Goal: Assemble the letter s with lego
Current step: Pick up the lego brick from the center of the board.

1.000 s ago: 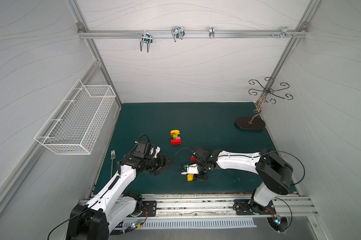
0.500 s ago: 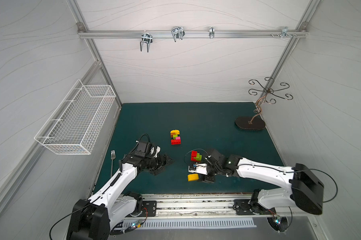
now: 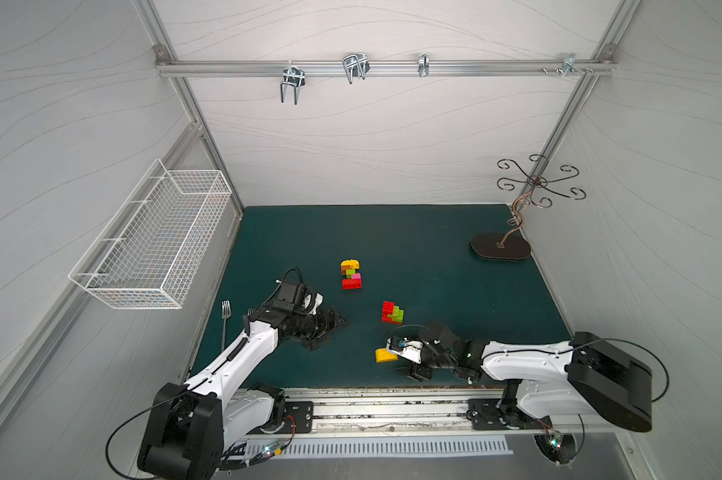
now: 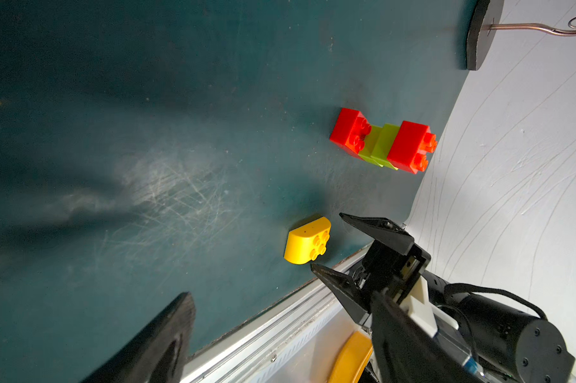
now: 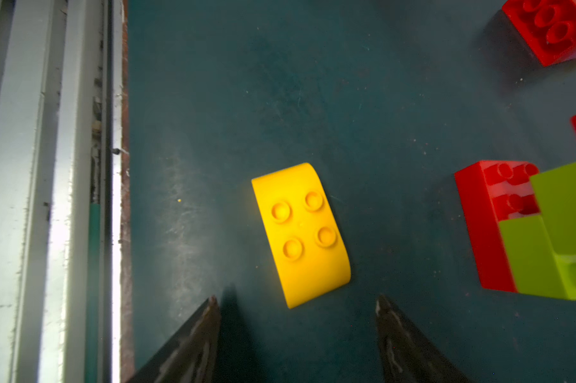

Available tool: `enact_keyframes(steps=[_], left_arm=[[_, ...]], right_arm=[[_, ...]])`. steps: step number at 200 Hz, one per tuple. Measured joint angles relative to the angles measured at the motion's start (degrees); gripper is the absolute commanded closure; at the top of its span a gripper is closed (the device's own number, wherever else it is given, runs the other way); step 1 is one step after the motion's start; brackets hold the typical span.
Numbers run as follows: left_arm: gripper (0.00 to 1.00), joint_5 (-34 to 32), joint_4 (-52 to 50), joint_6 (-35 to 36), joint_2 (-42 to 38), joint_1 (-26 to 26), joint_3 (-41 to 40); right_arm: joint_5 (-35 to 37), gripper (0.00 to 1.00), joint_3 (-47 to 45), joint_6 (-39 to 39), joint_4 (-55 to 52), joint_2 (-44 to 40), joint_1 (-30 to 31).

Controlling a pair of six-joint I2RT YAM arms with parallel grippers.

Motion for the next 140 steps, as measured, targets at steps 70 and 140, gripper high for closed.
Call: enact_keyframes(steps=[70,140], left_arm=[[0.14,0.00,0.39,0.04,0.66,0.00,0.11],[0.14,0.02,0.39,0.24,1.38,0.00,0.98]], right_arm=[[-5.16,0.27,-1.42,-1.49,8.59,3.72,-4.15],[-12.31,0.31,-1.62,-1.55,11.17,6.64,-5.14]])
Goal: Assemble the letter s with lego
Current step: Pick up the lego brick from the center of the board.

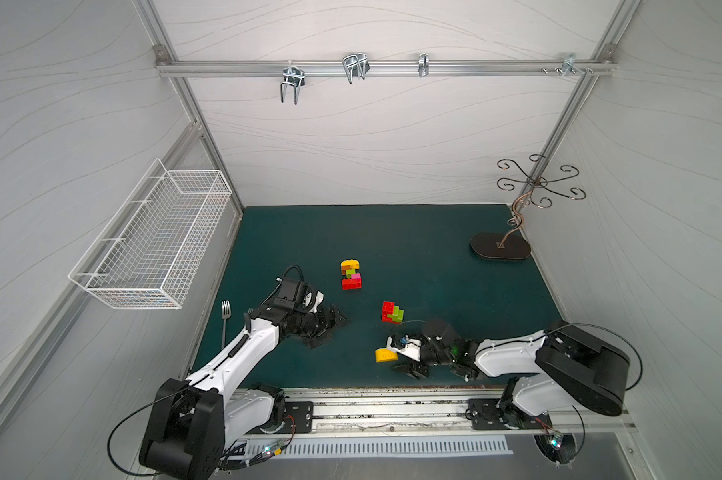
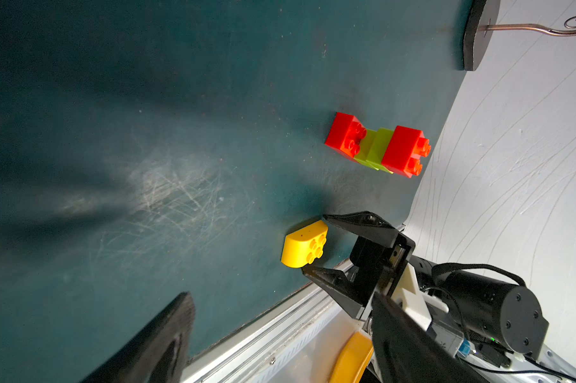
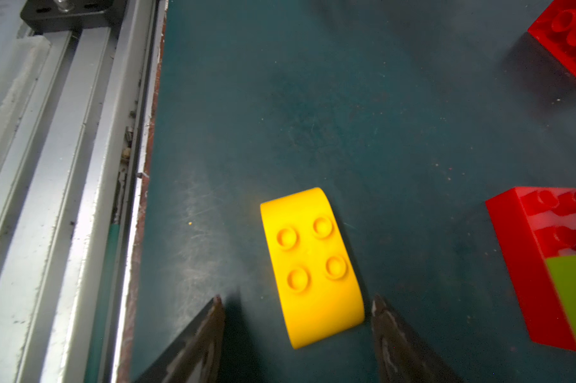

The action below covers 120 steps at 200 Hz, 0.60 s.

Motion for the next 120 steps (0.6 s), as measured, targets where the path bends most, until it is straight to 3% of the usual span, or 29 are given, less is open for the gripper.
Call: enact_keyframes(steps=[46,120], left_arm=[[0.14,0.07,-0.04,0.17,0.39,0.00,0.48],[0.14,0.17,0.00,0.20,0.52,0.00,1.20]], right_arm=[[-1.60,0.49,-0.07,0.57,0.39,0.35,-0.68],[-2.01,0.69,-0.39,1.05,0.74,0.35,-0.72]])
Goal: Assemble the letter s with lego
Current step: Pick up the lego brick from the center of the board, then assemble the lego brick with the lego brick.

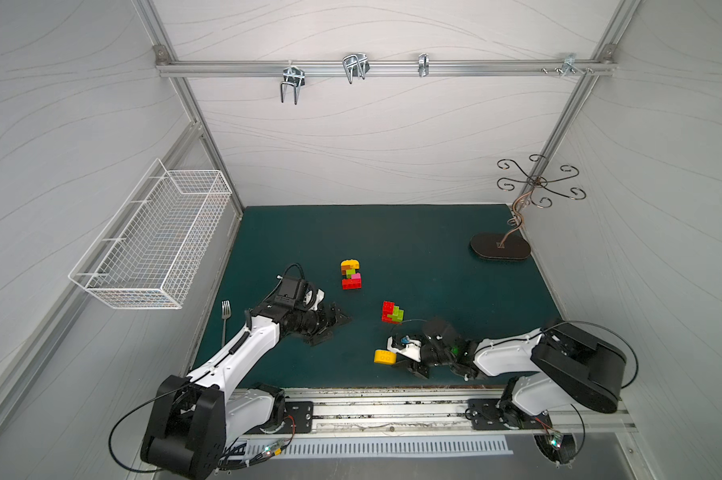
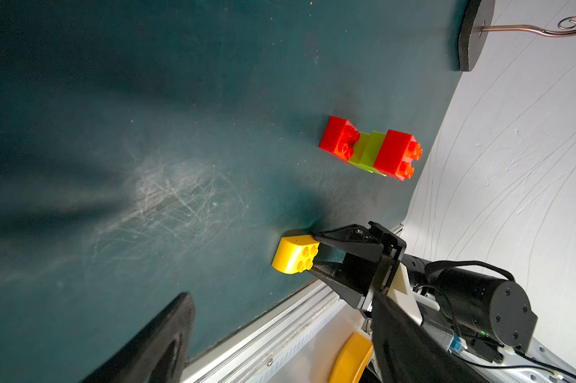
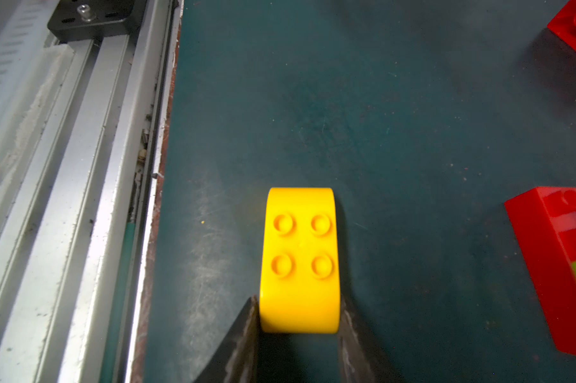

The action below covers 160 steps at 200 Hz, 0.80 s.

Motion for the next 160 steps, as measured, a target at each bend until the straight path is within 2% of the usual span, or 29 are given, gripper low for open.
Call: enact_keyframes(steps=[52,86,103,119,160], left_arm=[[0.14,0.50,0.57,-0.04,0.00,0.00,0.00],[0.11,2.47,5.20,-1.55,0.00,-0.15,-0.04],[0.06,3.39,10.16,-3.28,0.24,-1.05,-0.26],[0.03,3.96,16.13,-5.77,1.42,-2.45,-0.72],[0.01,4.72,31.52,-12.00,5.77,-4.90,-2.99]], right_arm=[[0.50,0.77,0.00,-0.09,-1.07,-1.66,0.00],[0.70,0.77,4.37,-3.48,-14.67,-17.05,-0.98],[-0.98,0.78,10.82,-6.47,-22.10,-23.45,-5.07],[-3.30,0.78,16.00,-8.35,-25.90,-25.29,-10.05],[-7.37,0.78,20.63,-13.09,-32.92,-20.26,-18.01]])
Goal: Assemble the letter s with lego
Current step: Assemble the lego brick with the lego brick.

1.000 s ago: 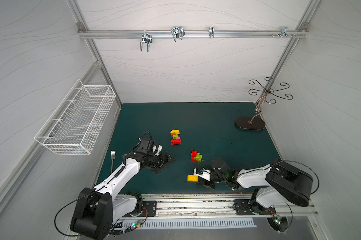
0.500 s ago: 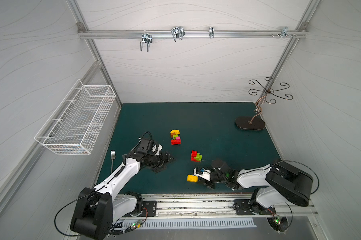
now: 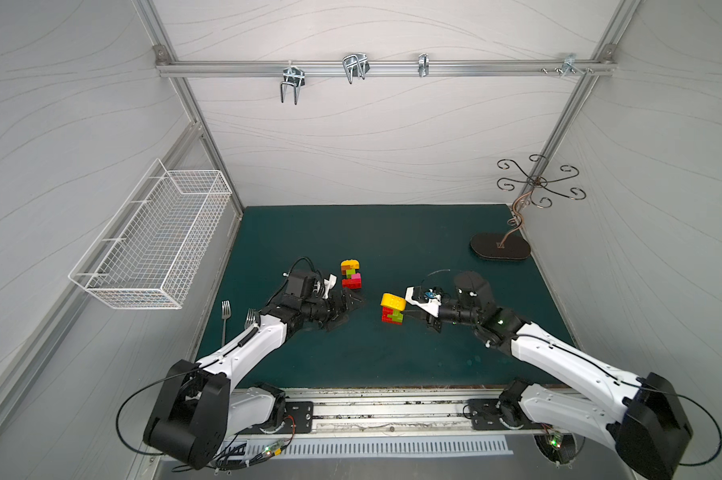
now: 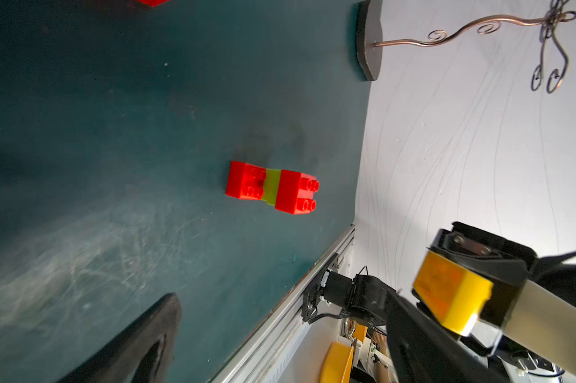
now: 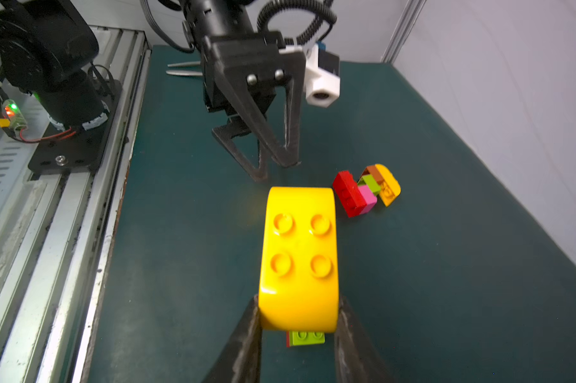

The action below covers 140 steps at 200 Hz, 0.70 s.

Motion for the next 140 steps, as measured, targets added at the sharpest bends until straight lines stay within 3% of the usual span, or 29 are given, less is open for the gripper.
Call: enact_keyframes(steps=[39,86,140], left_arm=[[0.01,0.39,13.40,-4.20,6.14,-1.42,-0.31],[0.01,1.25,29.94,-10.05,18.49,-5.31,-0.31],[0.01,2.60,35.78,-11.80,21.29,-6.27,-0.26]], right_arm=[[-3.80,0.79,1.75,-2.62,-3.06,5.86,-4.17],[-5.55,0.79,4.48,-4.98,-3.78,11.41,-4.94],[-5.86,0.79,6.10,-6.14,-4.24,14.82,-5.09]])
